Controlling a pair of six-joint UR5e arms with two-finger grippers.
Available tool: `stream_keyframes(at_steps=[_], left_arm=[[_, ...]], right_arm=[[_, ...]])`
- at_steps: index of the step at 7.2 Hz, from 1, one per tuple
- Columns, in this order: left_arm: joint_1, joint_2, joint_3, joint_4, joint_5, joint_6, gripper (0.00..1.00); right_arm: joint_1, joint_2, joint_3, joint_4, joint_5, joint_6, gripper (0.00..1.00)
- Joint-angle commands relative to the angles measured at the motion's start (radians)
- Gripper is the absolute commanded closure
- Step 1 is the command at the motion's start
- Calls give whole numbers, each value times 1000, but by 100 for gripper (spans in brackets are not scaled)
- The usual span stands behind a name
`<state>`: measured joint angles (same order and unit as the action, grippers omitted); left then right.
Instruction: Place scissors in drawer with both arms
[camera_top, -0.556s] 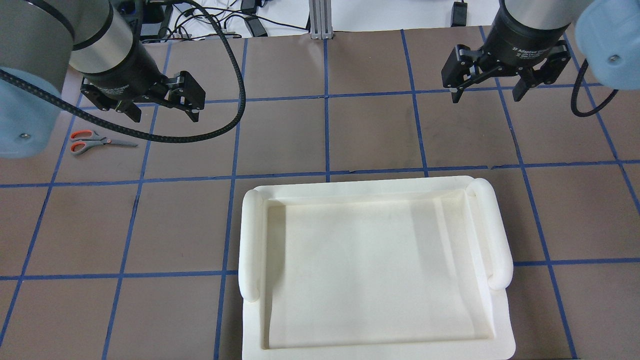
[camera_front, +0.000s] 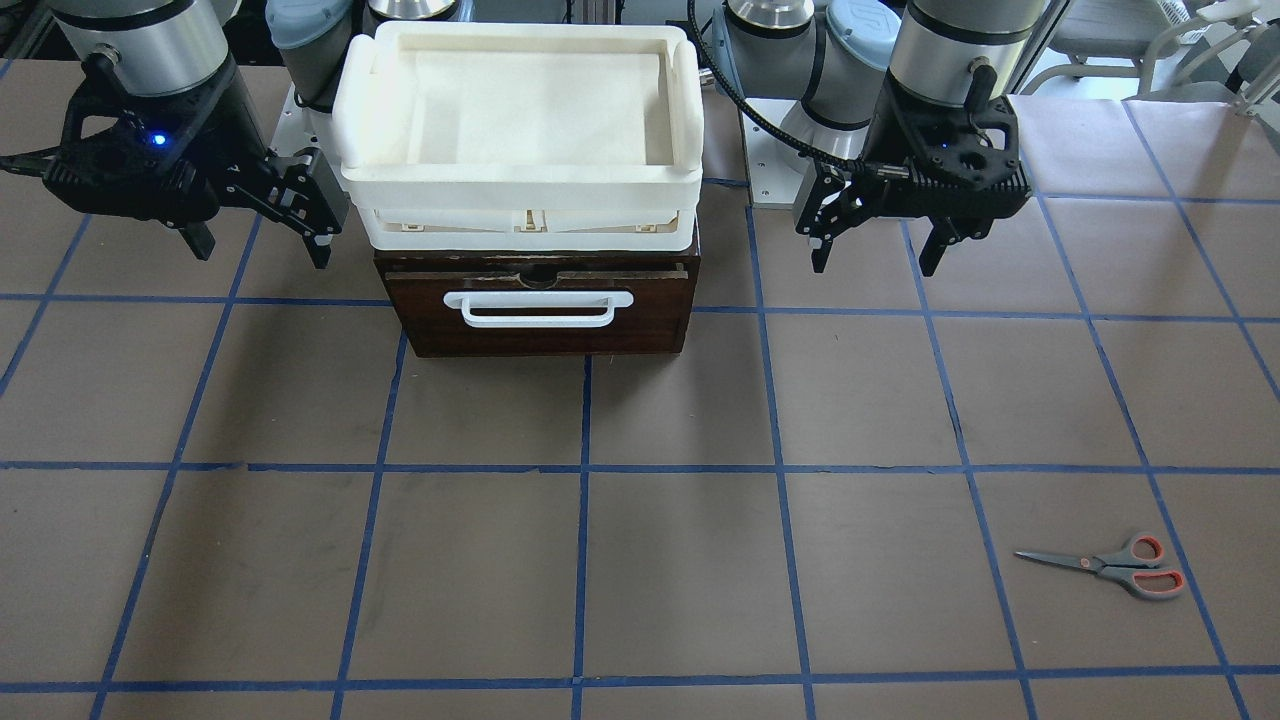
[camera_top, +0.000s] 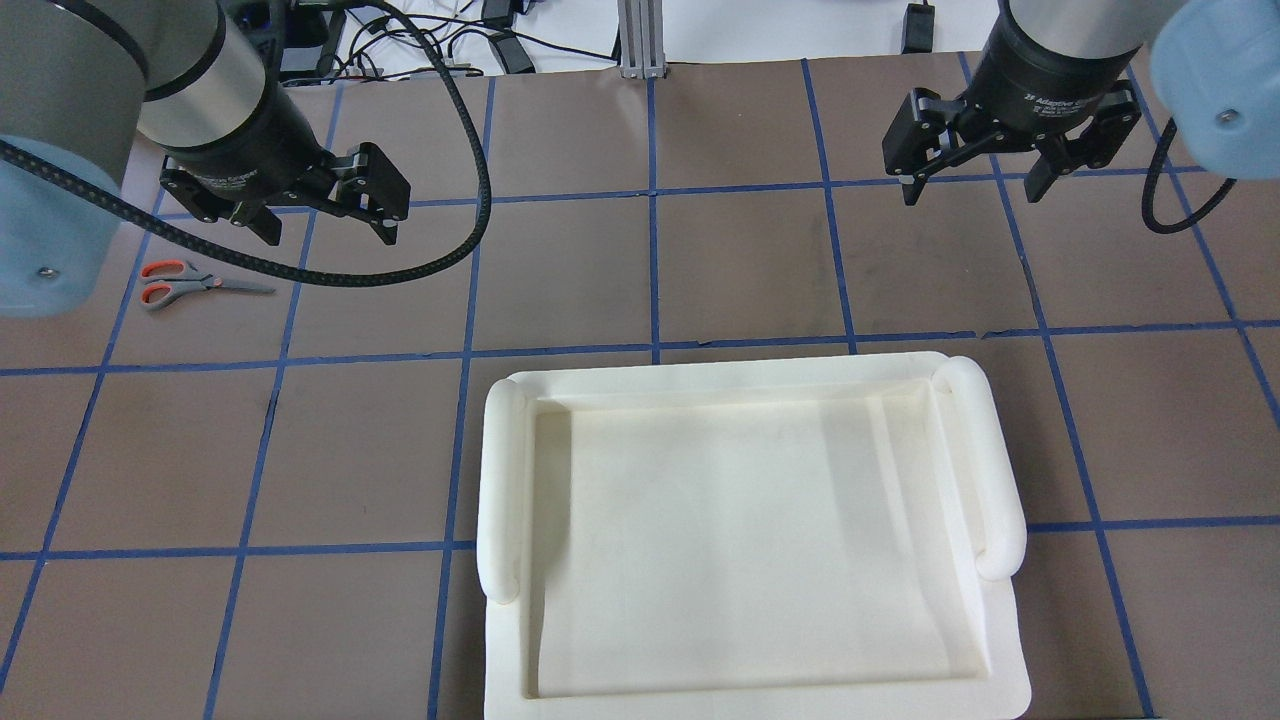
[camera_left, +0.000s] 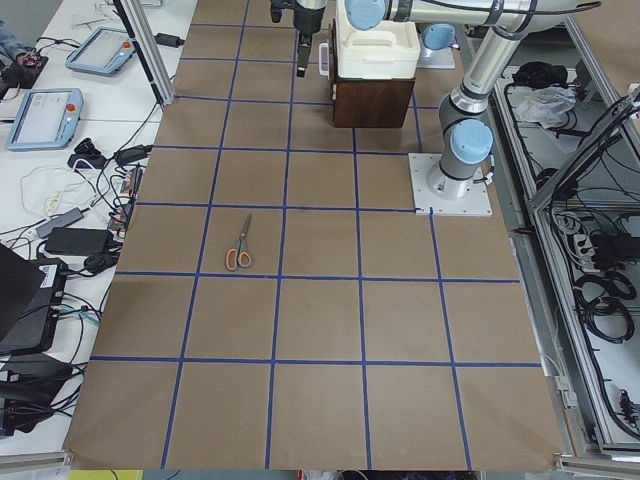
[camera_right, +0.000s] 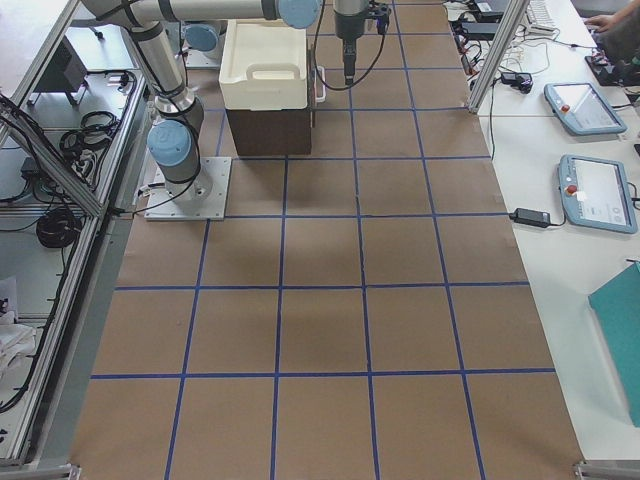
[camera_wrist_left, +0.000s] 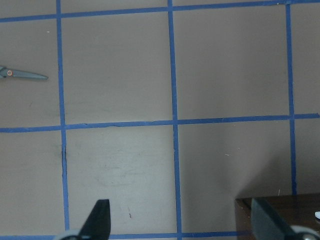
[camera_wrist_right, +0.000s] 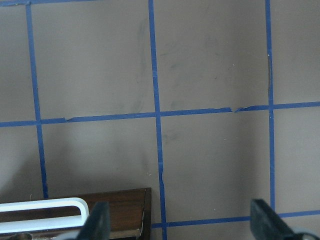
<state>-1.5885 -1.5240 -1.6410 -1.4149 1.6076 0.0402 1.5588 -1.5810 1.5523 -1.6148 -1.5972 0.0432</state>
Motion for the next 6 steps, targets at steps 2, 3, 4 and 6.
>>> stream_keyframes(at_steps=[2, 3, 4, 6], left_arm=[[27, -70, -31, 8, 2, 163, 0], [57, -109, -46, 42, 9, 182, 0], [80, -164, -86, 121, 14, 220, 0], [218, -269, -143, 264, 9, 516, 0]], right_arm=[[-2, 0, 0, -7, 2, 32, 0], [0, 3, 0, 3, -4, 122, 0], [3, 4, 0, 1, 2, 188, 0], [13, 22, -4, 0, 2, 396, 0]])
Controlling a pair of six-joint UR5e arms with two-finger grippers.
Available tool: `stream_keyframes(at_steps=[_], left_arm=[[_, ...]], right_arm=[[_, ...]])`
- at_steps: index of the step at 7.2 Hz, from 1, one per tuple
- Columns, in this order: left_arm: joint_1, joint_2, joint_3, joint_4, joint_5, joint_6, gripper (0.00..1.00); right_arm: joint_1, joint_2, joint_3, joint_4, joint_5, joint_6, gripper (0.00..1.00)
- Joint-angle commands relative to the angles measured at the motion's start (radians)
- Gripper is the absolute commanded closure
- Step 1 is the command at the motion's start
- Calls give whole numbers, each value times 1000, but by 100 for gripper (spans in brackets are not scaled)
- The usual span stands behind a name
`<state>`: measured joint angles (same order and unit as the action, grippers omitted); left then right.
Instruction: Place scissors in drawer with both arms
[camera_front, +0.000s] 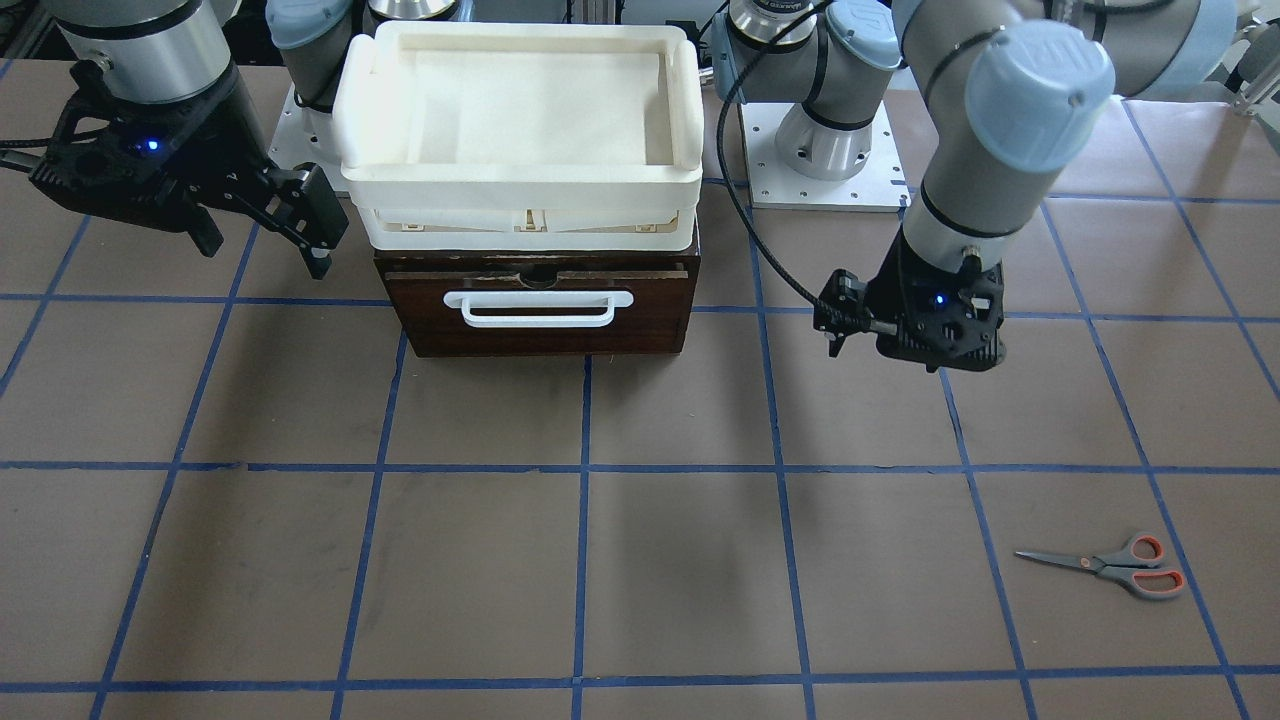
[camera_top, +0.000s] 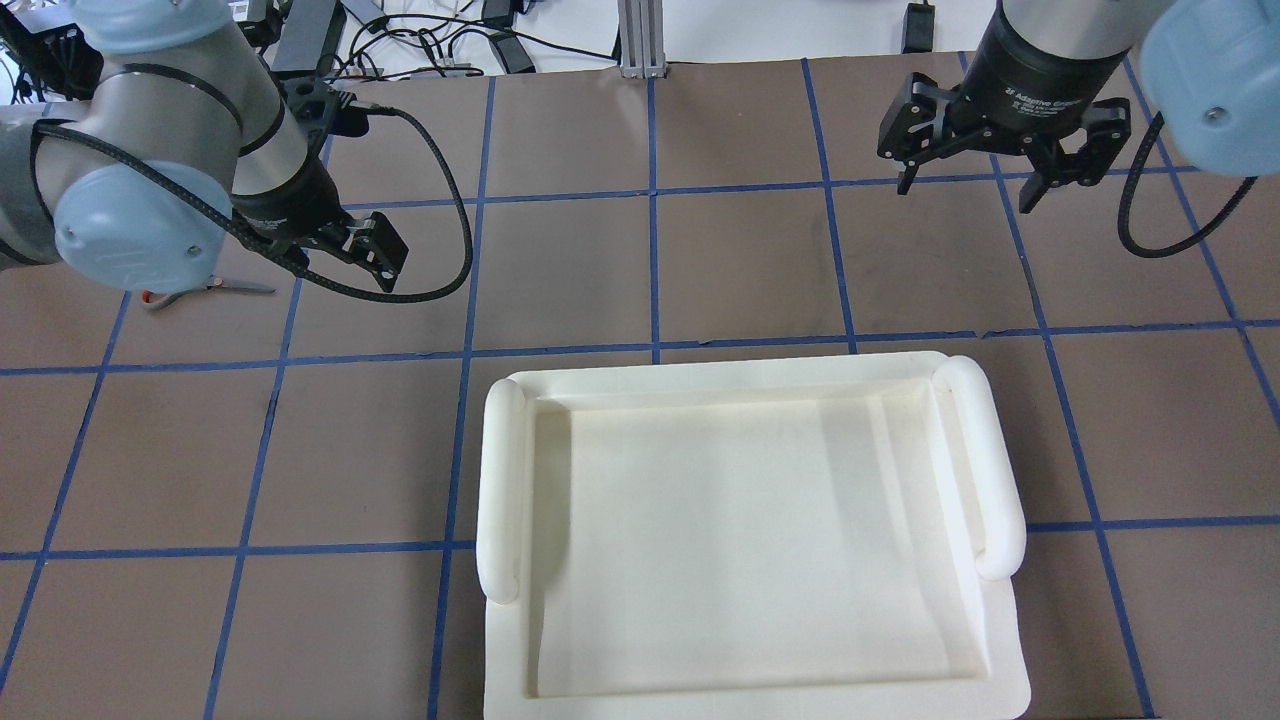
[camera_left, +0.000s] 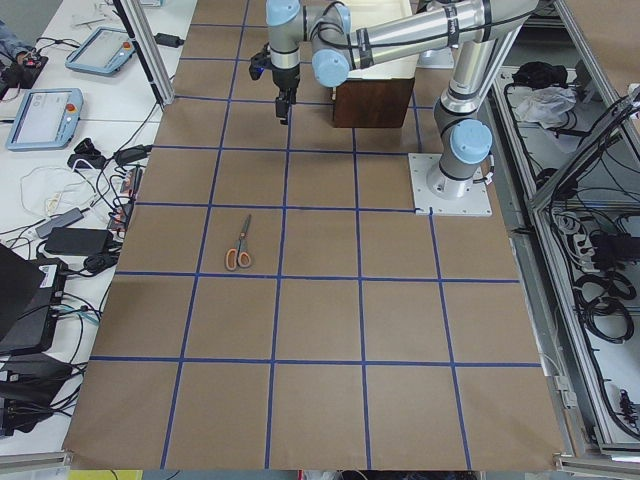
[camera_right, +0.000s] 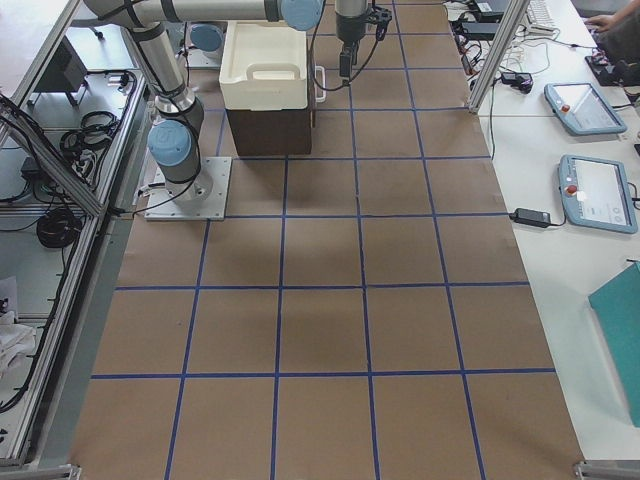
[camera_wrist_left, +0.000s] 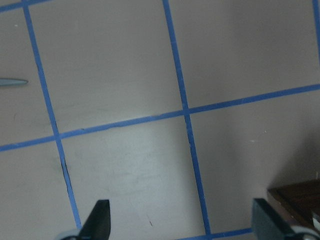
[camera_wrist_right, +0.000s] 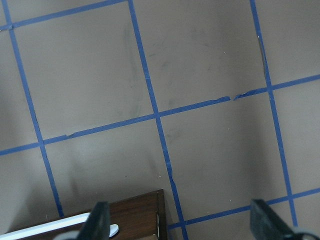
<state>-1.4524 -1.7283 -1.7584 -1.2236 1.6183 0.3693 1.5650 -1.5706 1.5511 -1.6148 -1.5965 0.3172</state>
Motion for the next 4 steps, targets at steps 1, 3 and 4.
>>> stream_keyframes(at_steps=[1, 3, 4], left_arm=[[131, -126, -18, 103, -1, 362, 0], [158, -219, 2, 248, 2, 641, 0], [225, -270, 22, 274, -4, 836, 0]], right_arm=[[39, 36, -9, -3, 0, 232, 0], [119, 79, -9, -26, -2, 453, 0], [156, 102, -9, -39, -2, 541, 0]])
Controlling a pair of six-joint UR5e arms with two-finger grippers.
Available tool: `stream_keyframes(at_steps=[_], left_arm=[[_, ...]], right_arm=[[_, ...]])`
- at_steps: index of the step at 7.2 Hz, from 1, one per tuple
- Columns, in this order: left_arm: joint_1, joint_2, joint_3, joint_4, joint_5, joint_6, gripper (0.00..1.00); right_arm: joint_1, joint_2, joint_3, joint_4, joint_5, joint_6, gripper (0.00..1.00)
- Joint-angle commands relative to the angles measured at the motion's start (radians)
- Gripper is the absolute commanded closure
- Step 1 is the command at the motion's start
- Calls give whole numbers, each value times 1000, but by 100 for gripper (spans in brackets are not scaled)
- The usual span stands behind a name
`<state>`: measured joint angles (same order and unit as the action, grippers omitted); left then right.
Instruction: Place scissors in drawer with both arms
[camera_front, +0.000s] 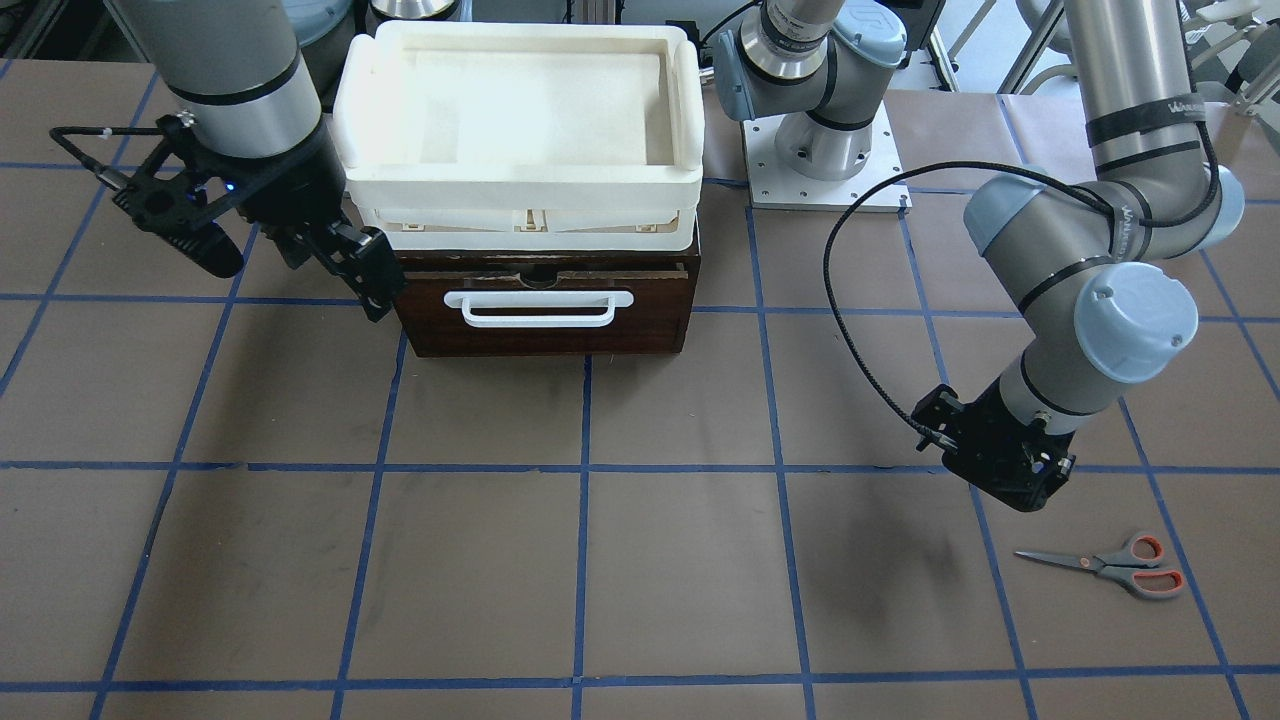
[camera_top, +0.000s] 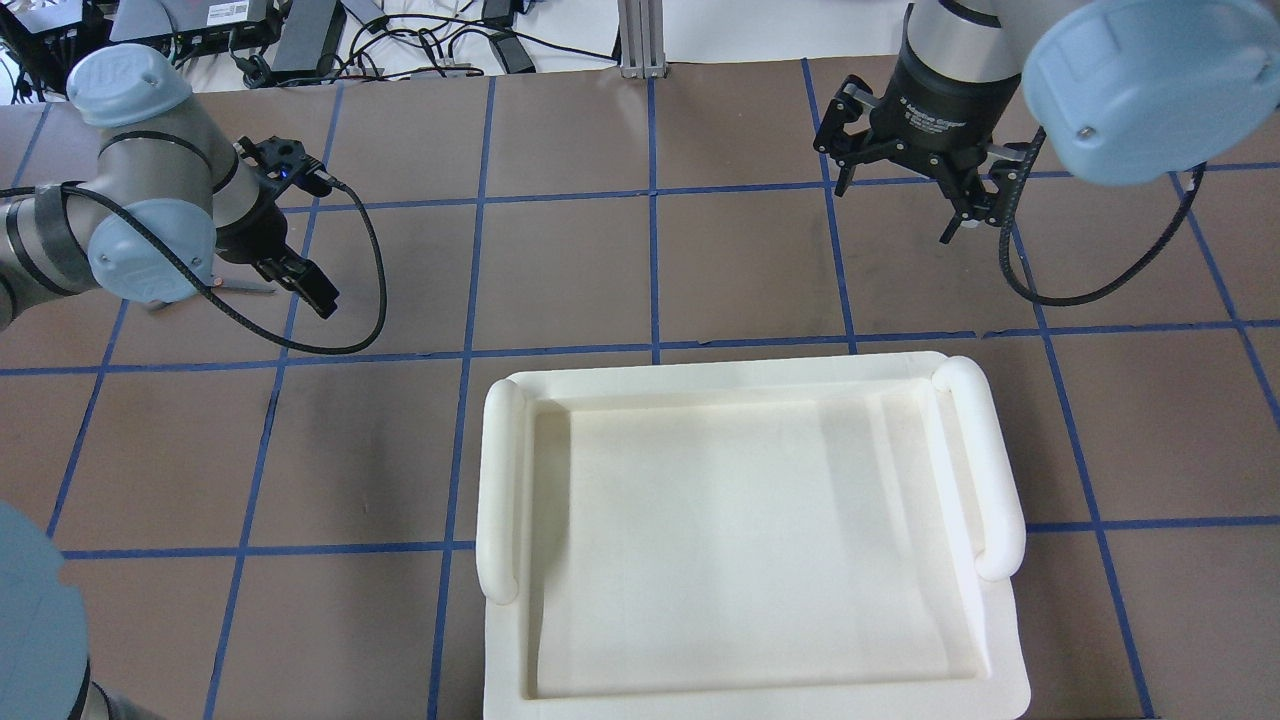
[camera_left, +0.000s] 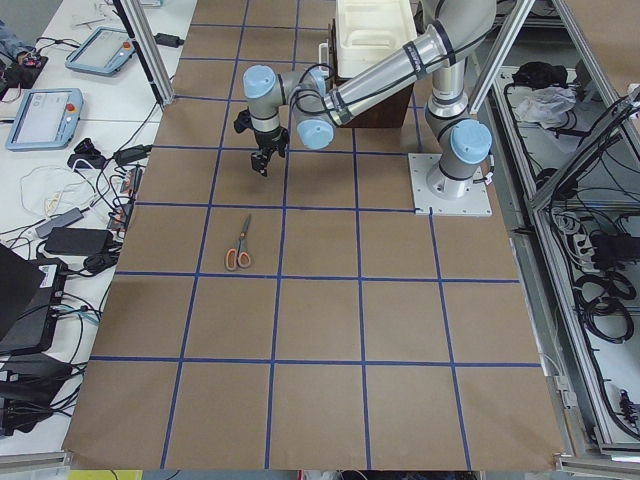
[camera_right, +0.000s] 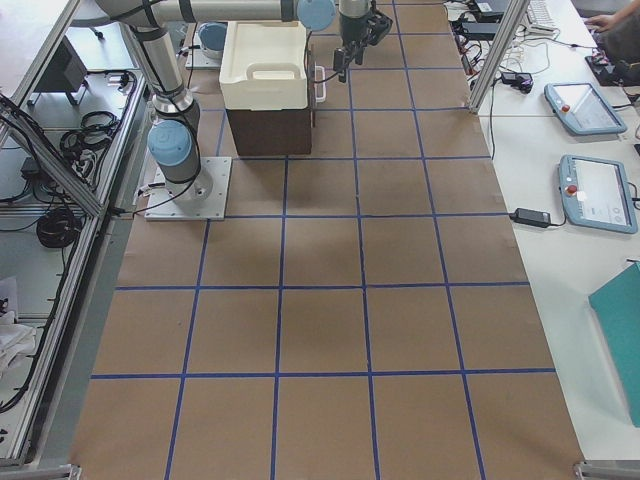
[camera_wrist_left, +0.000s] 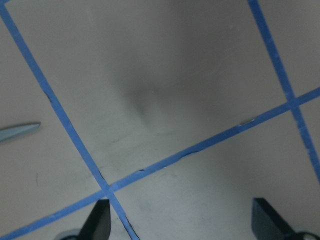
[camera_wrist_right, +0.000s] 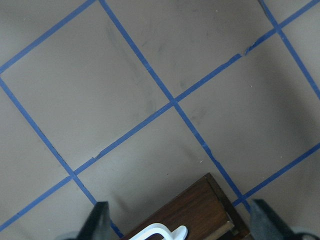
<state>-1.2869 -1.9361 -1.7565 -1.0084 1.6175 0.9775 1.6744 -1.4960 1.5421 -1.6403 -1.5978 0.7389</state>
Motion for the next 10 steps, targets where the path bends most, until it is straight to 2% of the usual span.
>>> stream_keyframes(at_steps=[1, 2, 4, 7, 10], left_arm=[[140, -98, 34, 62, -11, 401, 0], [197, -125, 69, 62, -10, 588, 0], [231, -197, 191, 60, 1, 1021, 0], [233, -268, 257, 60, -13, 1176, 0], [229, -314, 295, 57, -14, 1182, 0]], right_arm=[[85, 49, 1, -27, -7, 192, 0], [115, 77, 1, -41, -11, 259, 0], [163, 132, 1, -81, -10, 412, 0], [206, 183, 1, -84, 1, 590, 0], [228, 224, 1, -82, 6, 704, 0]])
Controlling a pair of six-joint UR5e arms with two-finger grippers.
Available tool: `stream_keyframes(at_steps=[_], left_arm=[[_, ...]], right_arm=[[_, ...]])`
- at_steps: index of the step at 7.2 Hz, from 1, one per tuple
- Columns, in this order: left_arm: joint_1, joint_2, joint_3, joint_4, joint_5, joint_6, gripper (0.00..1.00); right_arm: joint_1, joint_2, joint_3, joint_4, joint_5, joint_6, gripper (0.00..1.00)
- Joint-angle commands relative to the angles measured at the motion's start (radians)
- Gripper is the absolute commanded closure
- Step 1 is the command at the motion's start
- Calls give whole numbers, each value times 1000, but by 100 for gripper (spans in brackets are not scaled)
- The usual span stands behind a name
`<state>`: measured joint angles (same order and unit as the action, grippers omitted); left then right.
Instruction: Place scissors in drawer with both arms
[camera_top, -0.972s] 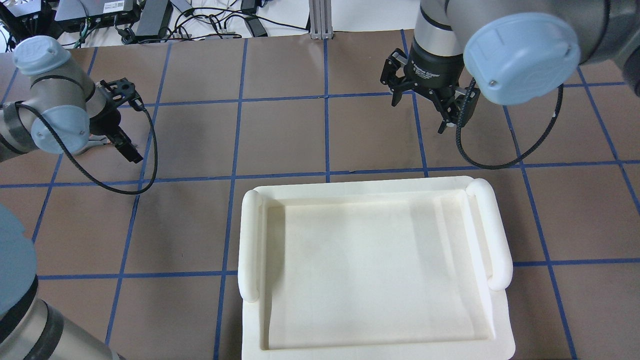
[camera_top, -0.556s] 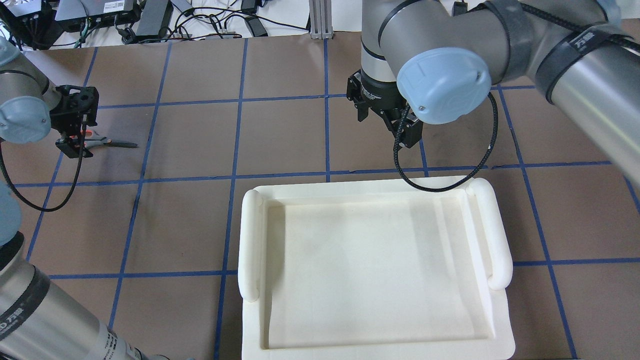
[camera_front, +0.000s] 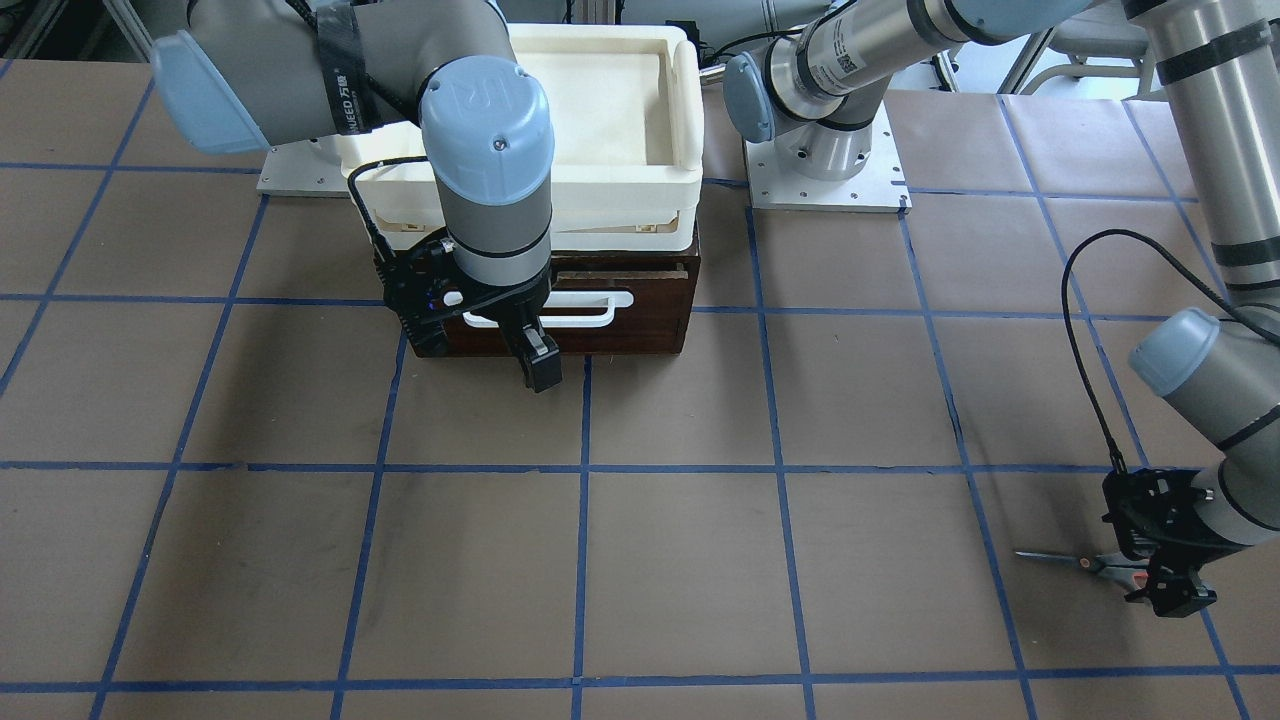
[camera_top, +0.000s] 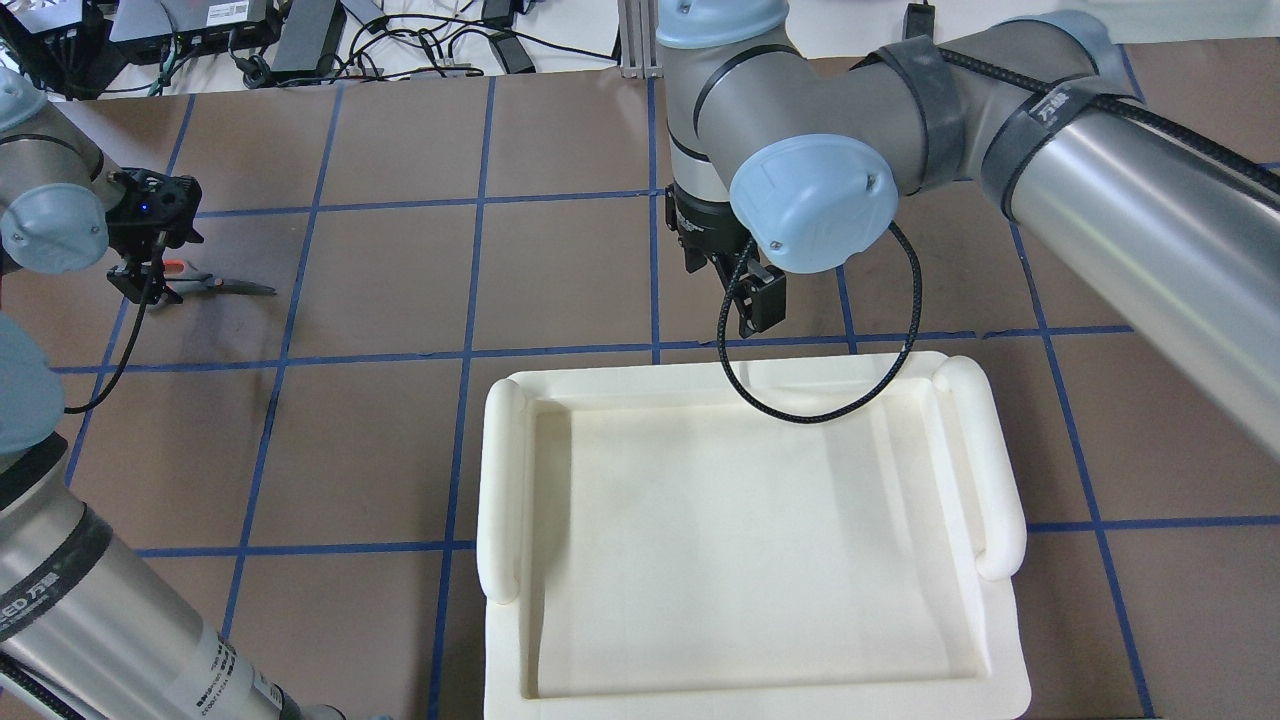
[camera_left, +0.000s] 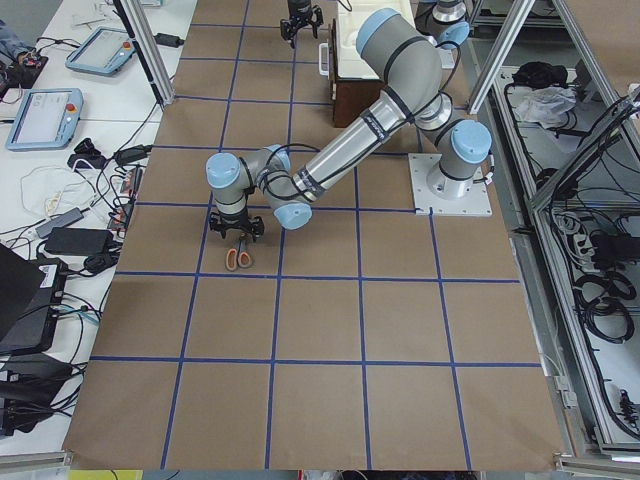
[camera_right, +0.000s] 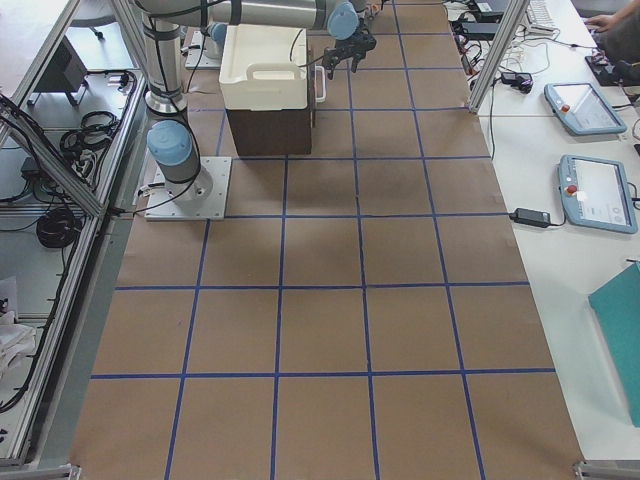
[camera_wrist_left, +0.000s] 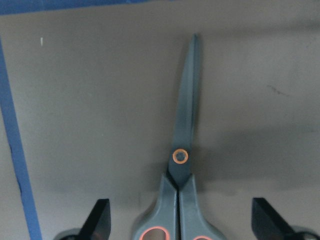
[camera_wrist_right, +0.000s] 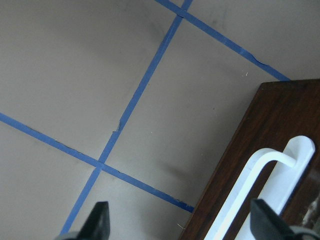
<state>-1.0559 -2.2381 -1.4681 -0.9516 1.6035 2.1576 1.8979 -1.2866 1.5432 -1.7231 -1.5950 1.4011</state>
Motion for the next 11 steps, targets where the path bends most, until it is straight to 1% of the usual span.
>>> stream_keyframes(at_steps=[1, 2, 3, 5, 6, 8, 10, 11], left_arm=[[-6, -14, 2, 1, -25, -11, 0], [-4, -21, -3, 5, -34, -5, 0], [-4, -23, -1, 8, -34, 1, 0], [-4, -24, -3, 10, -36, -2, 0], [-4, -24, -5, 13, -34, -1, 10], [-4, -28, -11, 40, -33, 33, 14], [-1, -29, -24, 40, -33, 31, 14], [-1, -28, -29, 53, -33, 34, 17]], right_arm=[[4, 30, 0, 2, 21, 80, 0], [6, 38, 0, 5, 62, 114, 0], [6, 43, 0, 7, 81, 127, 0], [7, 52, 2, 14, 84, 151, 0], [10, 59, 3, 13, 105, 159, 0], [10, 67, 2, 25, 110, 173, 0], [10, 69, 2, 63, 110, 183, 0], [10, 69, 2, 80, 107, 188, 0]])
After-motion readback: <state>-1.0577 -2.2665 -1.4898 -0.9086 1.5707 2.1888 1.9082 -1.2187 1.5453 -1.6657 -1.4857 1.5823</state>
